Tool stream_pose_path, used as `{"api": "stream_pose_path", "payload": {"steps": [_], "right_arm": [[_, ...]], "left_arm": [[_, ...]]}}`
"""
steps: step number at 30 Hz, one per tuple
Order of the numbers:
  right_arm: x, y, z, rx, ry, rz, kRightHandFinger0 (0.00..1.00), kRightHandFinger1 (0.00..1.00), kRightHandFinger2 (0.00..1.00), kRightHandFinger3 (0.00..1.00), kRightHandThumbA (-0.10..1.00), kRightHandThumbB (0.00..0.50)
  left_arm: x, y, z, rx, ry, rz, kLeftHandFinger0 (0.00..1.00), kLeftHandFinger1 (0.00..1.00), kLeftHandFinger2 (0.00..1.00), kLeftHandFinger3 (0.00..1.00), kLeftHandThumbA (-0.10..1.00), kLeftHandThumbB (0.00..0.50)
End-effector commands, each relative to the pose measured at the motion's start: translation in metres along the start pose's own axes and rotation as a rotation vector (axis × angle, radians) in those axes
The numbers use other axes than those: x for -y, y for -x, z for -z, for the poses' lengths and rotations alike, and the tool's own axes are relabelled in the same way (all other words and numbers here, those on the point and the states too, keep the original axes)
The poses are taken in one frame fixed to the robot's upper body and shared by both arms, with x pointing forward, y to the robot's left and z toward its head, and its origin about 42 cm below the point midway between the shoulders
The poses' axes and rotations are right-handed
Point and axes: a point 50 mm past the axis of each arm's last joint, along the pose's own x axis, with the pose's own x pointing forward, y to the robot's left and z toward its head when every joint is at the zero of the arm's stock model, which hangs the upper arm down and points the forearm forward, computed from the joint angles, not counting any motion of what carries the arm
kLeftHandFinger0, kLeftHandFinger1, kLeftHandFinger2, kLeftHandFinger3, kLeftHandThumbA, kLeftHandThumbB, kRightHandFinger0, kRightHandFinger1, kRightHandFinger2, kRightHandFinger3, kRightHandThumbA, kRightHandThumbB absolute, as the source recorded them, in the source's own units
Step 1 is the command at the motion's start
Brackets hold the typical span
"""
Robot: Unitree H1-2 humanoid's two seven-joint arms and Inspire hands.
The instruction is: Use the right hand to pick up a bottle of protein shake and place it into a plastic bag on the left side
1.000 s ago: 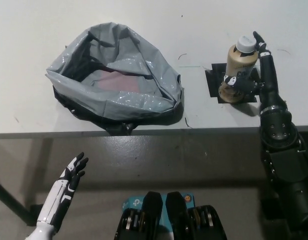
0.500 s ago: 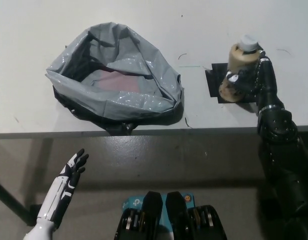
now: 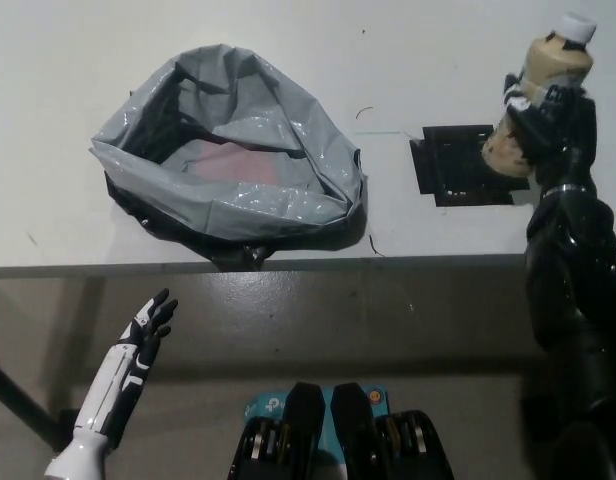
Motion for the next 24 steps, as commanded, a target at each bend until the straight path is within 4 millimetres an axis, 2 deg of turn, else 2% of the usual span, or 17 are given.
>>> {"api": "stream_pose_path", "payload": {"steps": [1, 2, 3, 4, 5, 6, 8, 10, 11, 12, 13, 15, 16, 17, 19, 21, 24], "right_arm": [[-0.038, -0.001, -0.046, 0.173, 0.033, -0.121, 0.0, 0.16, 0.5, 0.15, 0.48, 0.346], [-0.054, 0.004, -0.061, 0.24, 0.109, -0.19, 0.0, 0.15, 0.48, 0.15, 0.51, 0.333], [-0.061, 0.007, -0.066, 0.262, 0.134, -0.215, 0.0, 0.15, 0.48, 0.15, 0.51, 0.332], [-0.077, 0.013, -0.079, 0.312, 0.199, -0.264, 0.01, 0.19, 0.48, 0.15, 0.48, 0.328], [-0.084, 0.015, -0.084, 0.334, 0.226, -0.283, 0.01, 0.21, 0.49, 0.15, 0.47, 0.32], [-0.095, 0.019, -0.092, 0.369, 0.264, -0.326, 0.04, 0.28, 0.53, 0.19, 0.44, 0.306], [-0.124, 0.026, -0.109, 0.46, 0.324, -0.45, 0.06, 0.42, 0.67, 0.37, 0.39, 0.268], [-0.157, 0.036, -0.121, 0.507, 0.4, -0.527, 0.1, 0.45, 0.68, 0.43, 0.41, 0.316], [-0.161, 0.038, -0.123, 0.512, 0.411, -0.534, 0.1, 0.45, 0.68, 0.44, 0.41, 0.31], [-0.179, 0.042, -0.126, 0.552, 0.45, -0.59, 0.08, 0.43, 0.65, 0.47, 0.38, 0.302], [-0.187, 0.043, -0.126, 0.568, 0.47, -0.615, 0.08, 0.43, 0.65, 0.47, 0.38, 0.302], [-0.21, 0.05, -0.125, 0.576, 0.543, -0.674, 0.09, 0.42, 0.64, 0.56, 0.44, 0.303], [-0.233, 0.055, -0.12, 0.574, 0.596, -0.723, 0.06, 0.38, 0.62, 0.58, 0.36, 0.304], [-0.242, 0.055, -0.115, 0.572, 0.624, -0.744, 0.04, 0.37, 0.61, 0.59, 0.34, 0.298], [-0.258, 0.053, -0.108, 0.571, 0.699, -0.782, 0.02, 0.31, 0.55, 0.58, 0.35, 0.283], [-0.267, 0.051, -0.102, 0.565, 0.751, -0.797, 0.0, 0.28, 0.54, 0.59, 0.38, 0.294], [-0.28, 0.046, -0.093, 0.555, 0.873, -0.808, 0.0, 0.26, 0.56, 0.61, 0.41, 0.303]], "left_arm": [[-0.008, -0.005, -0.013, 0.065, -0.014, 0.008, 1.0, 1.0, 1.0, 1.0, 1.0, 0.308], [-0.008, -0.005, -0.013, 0.065, -0.012, 0.009, 1.0, 1.0, 1.0, 1.0, 1.0, 0.301], [-0.008, -0.005, -0.013, 0.065, -0.01, 0.011, 1.0, 1.0, 1.0, 1.0, 1.0, 0.3], [-0.008, -0.005, -0.013, 0.064, -0.014, 0.011, 1.0, 1.0, 1.0, 1.0, 1.0, 0.292], [-0.008, -0.005, -0.013, 0.063, -0.014, 0.011, 1.0, 1.0, 1.0, 1.0, 1.0, 0.291], [-0.008, -0.005, -0.012, 0.061, -0.011, 0.014, 1.0, 1.0, 1.0, 1.0, 1.0, 0.292], [-0.007, -0.004, -0.012, 0.058, -0.022, 0.015, 1.0, 1.0, 1.0, 1.0, 1.0, 0.291], [-0.008, -0.004, -0.012, 0.052, -0.012, 0.021, 1.0, 1.0, 1.0, 1.0, 1.0, 0.301], [-0.008, -0.004, -0.012, 0.051, -0.008, 0.023, 1.0, 1.0, 1.0, 1.0, 1.0, 0.302], [-0.006, -0.004, -0.012, 0.047, 0.012, 0.021, 1.0, 1.0, 1.0, 1.0, 1.0, 0.3], [-0.006, -0.004, -0.012, 0.046, 0.017, 0.019, 1.0, 1.0, 1.0, 1.0, 1.0, 0.3], [-0.006, -0.003, -0.012, 0.044, 0.015, 0.018, 1.0, 1.0, 1.0, 1.0, 1.0, 0.308], [-0.006, -0.002, -0.012, 0.042, 0.014, 0.017, 1.0, 1.0, 1.0, 1.0, 1.0, 0.312], [-0.005, -0.001, -0.012, 0.043, 0.011, 0.017, 1.0, 1.0, 1.0, 1.0, 1.0, 0.31], [-0.005, 0.0, -0.013, 0.041, -0.002, 0.014, 1.0, 1.0, 1.0, 1.0, 1.0, 0.319], [-0.006, 0.0, -0.014, 0.043, -0.005, 0.016, 1.0, 1.0, 1.0, 1.0, 1.0, 0.312], [-0.006, -0.003, -0.016, 0.052, -0.003, 0.021, 1.0, 1.0, 1.0, 1.0, 1.0, 0.294]]}}
